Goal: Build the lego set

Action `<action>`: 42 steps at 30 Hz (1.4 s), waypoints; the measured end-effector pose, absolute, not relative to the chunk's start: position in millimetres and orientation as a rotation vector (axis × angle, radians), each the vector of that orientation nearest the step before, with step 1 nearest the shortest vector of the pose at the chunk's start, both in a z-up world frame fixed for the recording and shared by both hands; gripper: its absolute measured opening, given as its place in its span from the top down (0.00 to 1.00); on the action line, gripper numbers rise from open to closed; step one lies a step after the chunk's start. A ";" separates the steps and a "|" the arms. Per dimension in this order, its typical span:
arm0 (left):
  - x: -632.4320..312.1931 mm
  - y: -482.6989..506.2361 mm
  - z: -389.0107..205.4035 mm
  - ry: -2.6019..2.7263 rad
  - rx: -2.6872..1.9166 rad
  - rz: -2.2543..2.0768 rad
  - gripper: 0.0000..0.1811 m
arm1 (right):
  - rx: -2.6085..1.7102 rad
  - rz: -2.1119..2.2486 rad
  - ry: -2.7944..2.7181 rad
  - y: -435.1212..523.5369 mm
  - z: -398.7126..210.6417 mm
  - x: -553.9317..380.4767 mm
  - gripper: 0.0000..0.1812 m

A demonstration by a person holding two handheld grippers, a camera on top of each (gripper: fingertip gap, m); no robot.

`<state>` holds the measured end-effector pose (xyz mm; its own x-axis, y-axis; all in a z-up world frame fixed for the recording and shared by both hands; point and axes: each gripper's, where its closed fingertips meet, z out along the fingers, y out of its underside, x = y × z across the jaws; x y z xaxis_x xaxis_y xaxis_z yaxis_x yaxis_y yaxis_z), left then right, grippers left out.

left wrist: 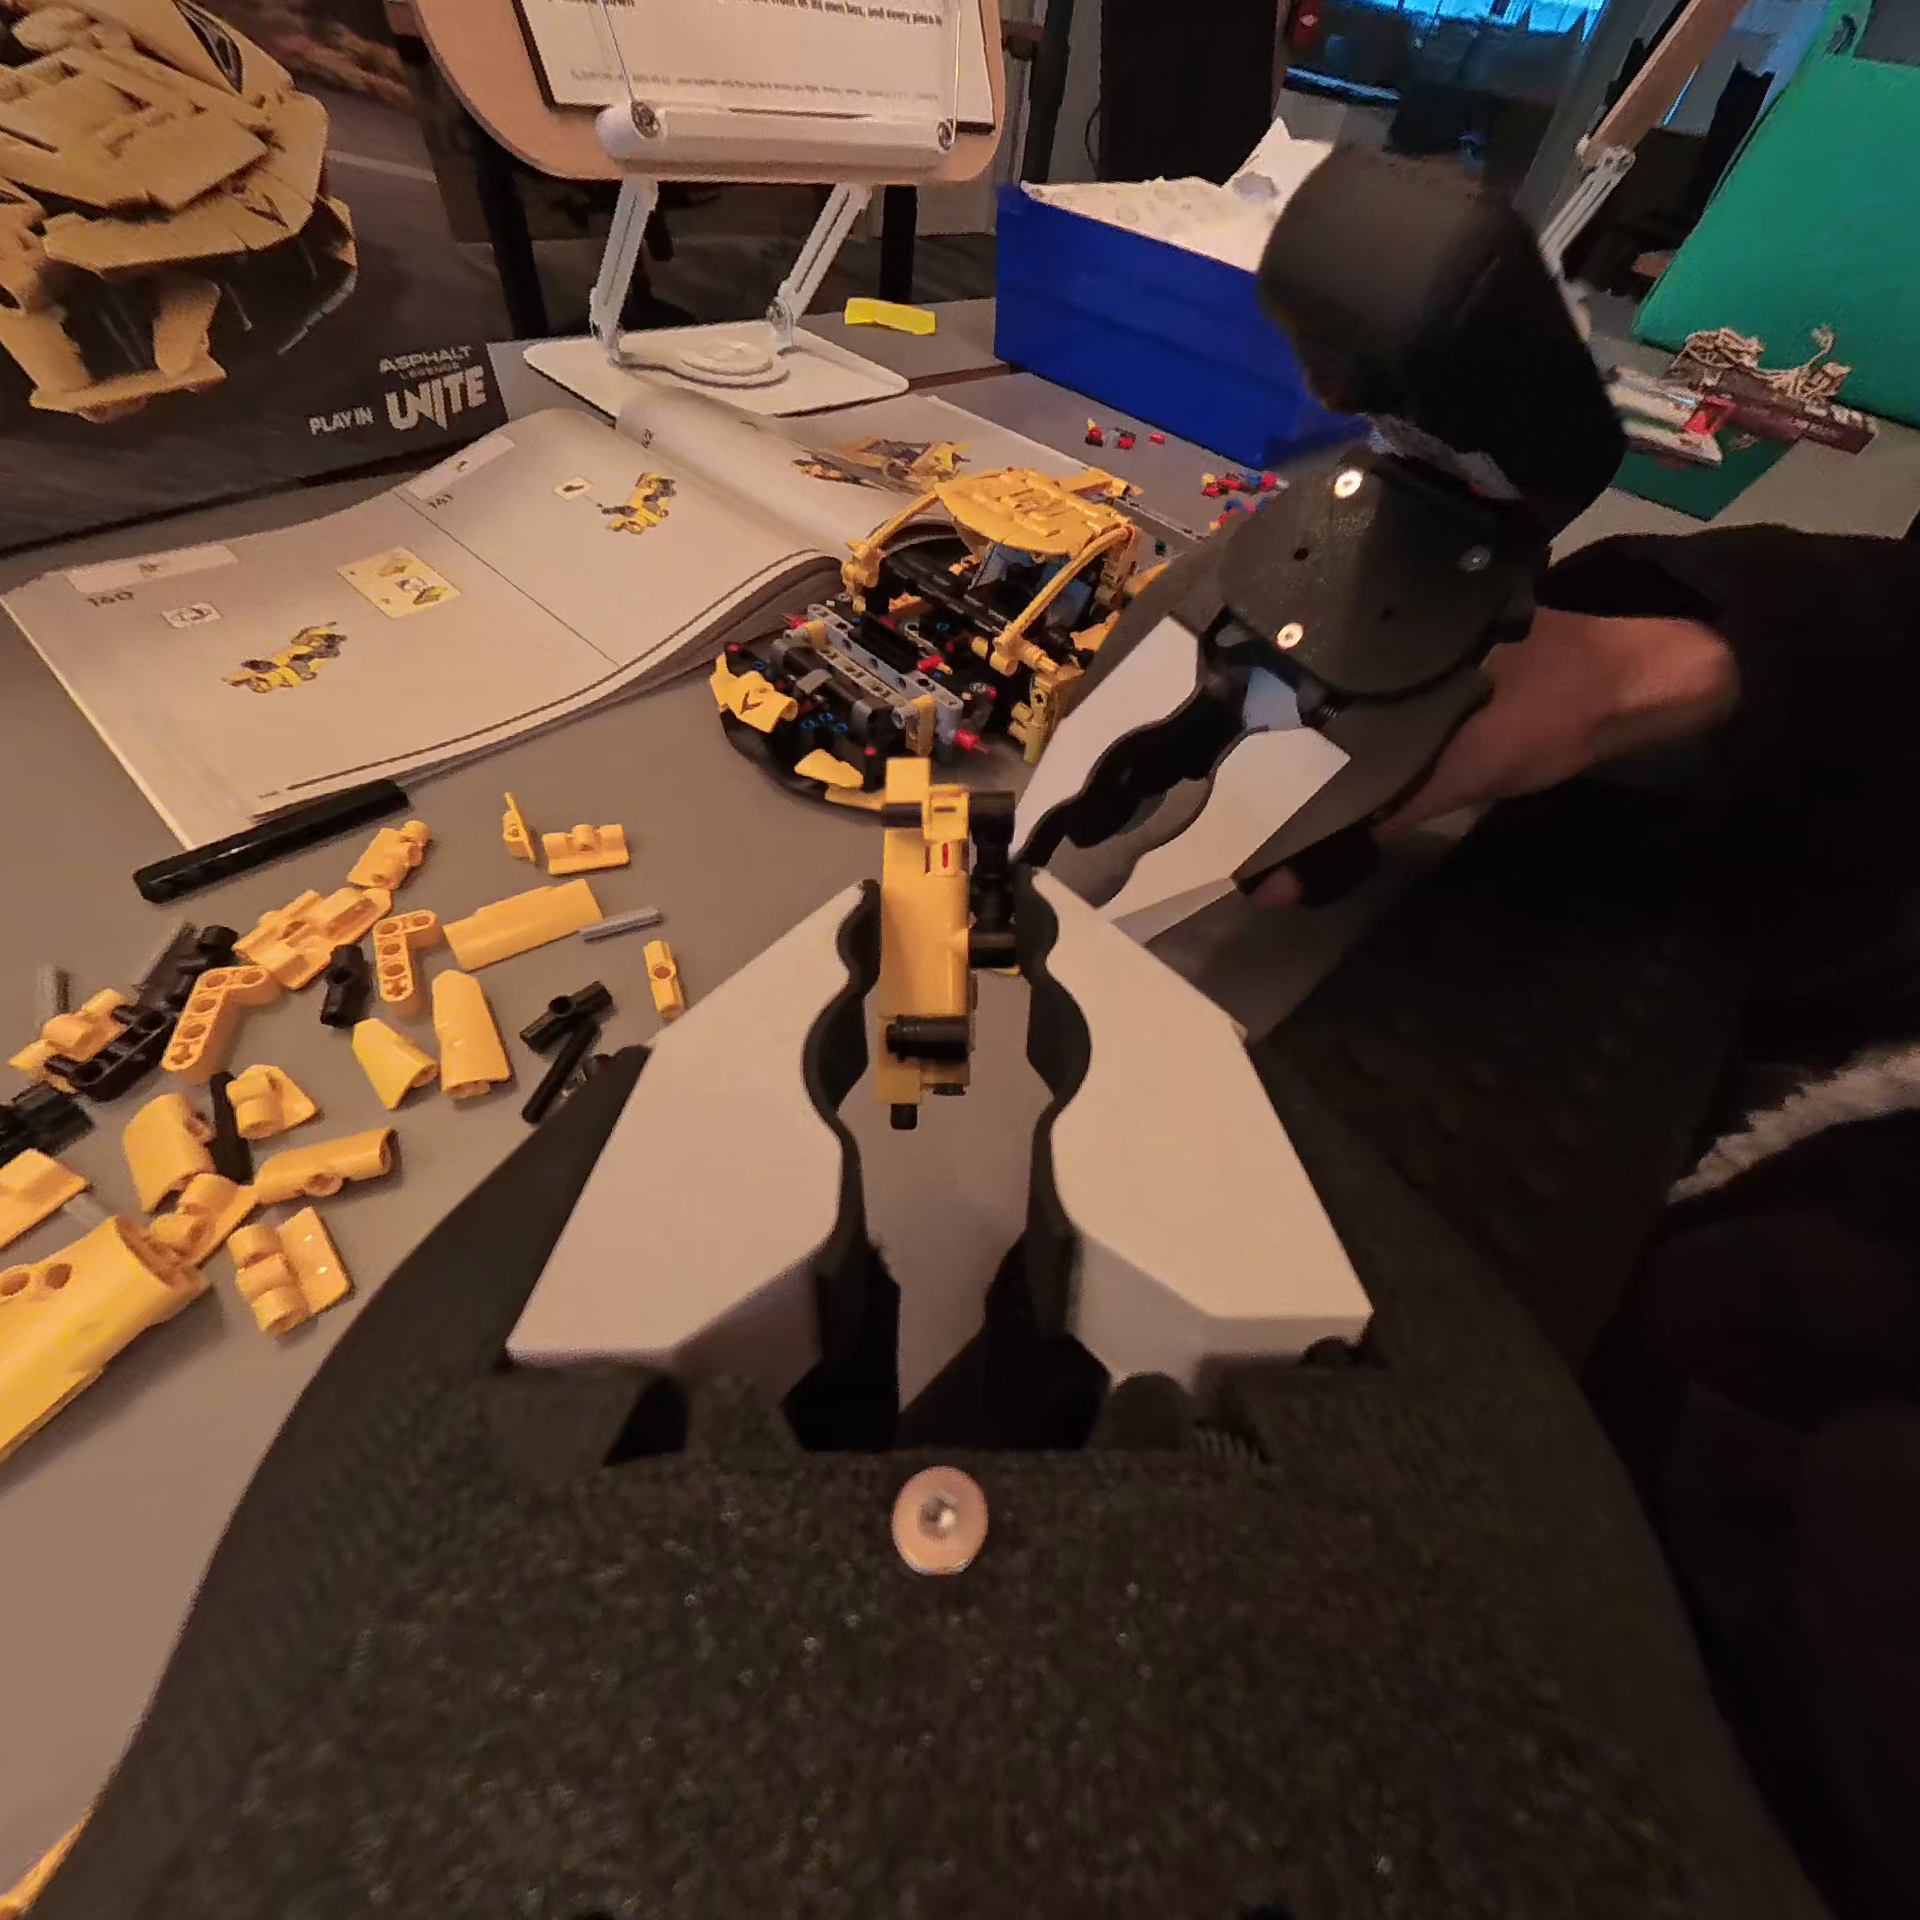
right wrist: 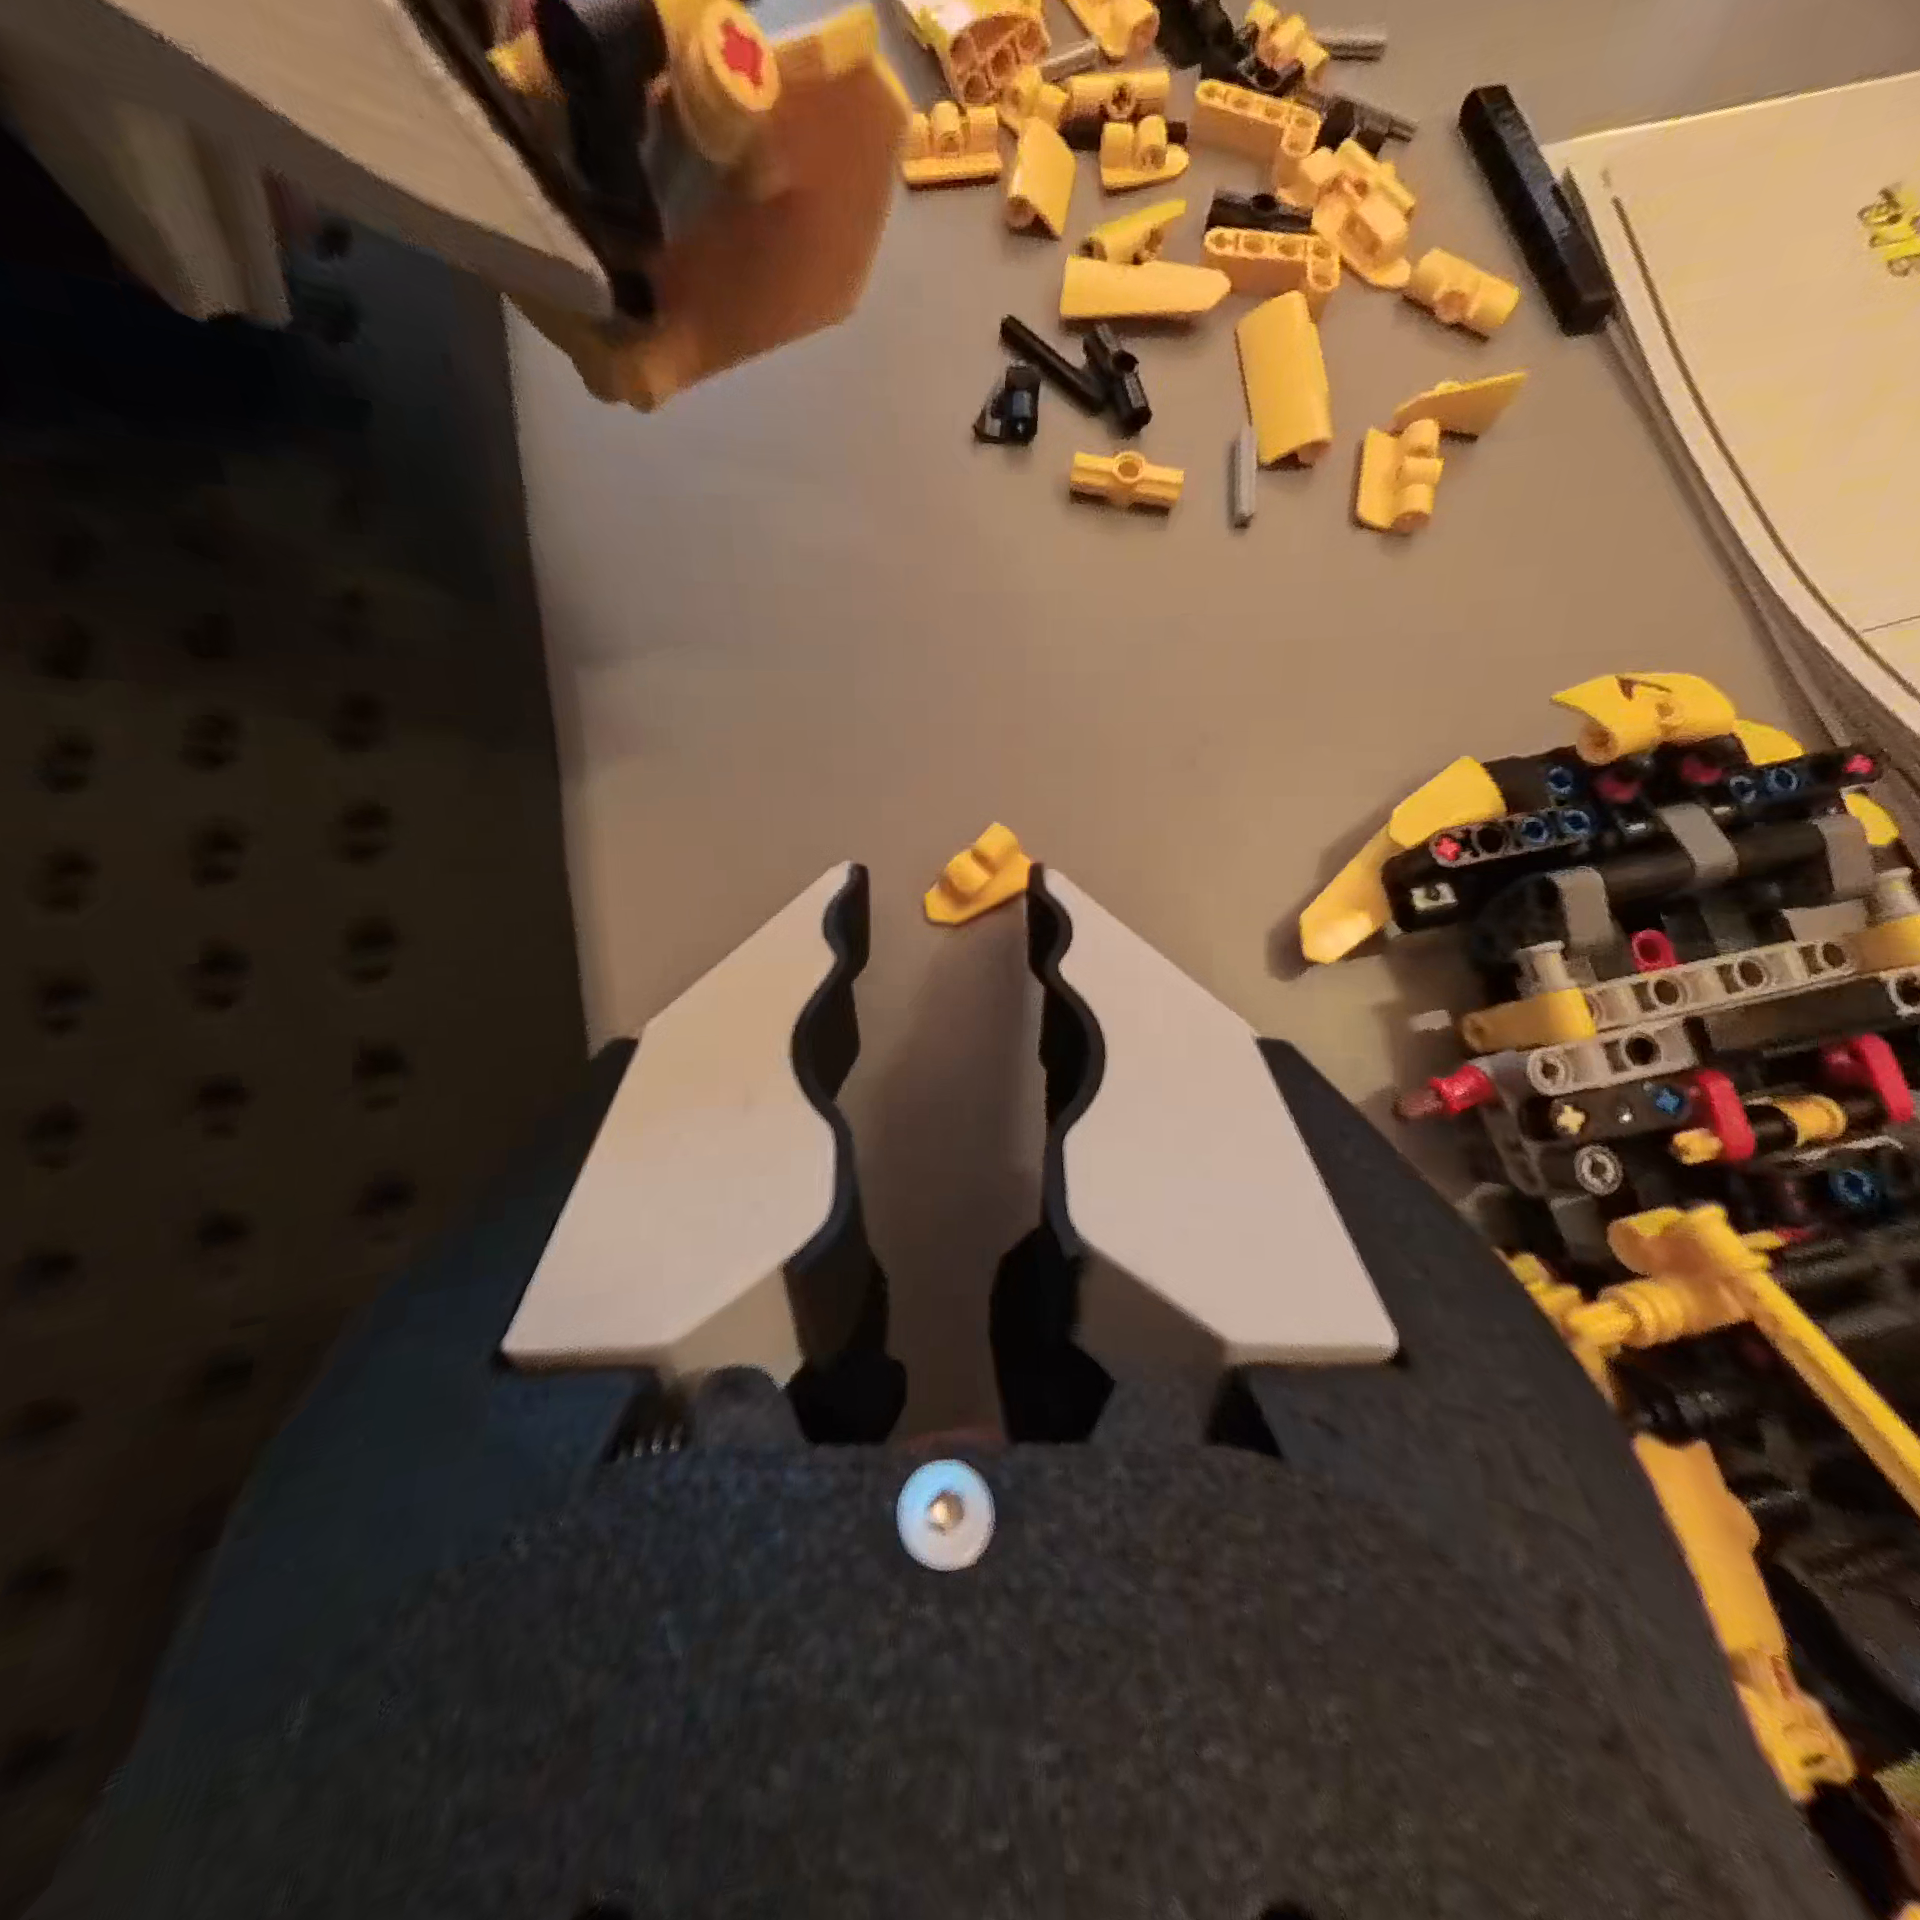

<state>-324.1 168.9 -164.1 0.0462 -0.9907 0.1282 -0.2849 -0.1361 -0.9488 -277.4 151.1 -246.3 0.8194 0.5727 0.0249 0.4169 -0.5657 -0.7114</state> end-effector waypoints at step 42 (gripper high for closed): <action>-239.9 91.0 -186.8 1.574 -2.059 -1.432 0.86 | -1.884 -0.158 -0.961 96.4 -190.3 -248.5 0.75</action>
<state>-239.9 91.0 -186.8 -0.0248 -0.8199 0.5720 -0.6467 -0.4232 -0.6346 -248.5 96.4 -190.3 0.6788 0.5498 0.4868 0.6765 -0.2103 -0.7058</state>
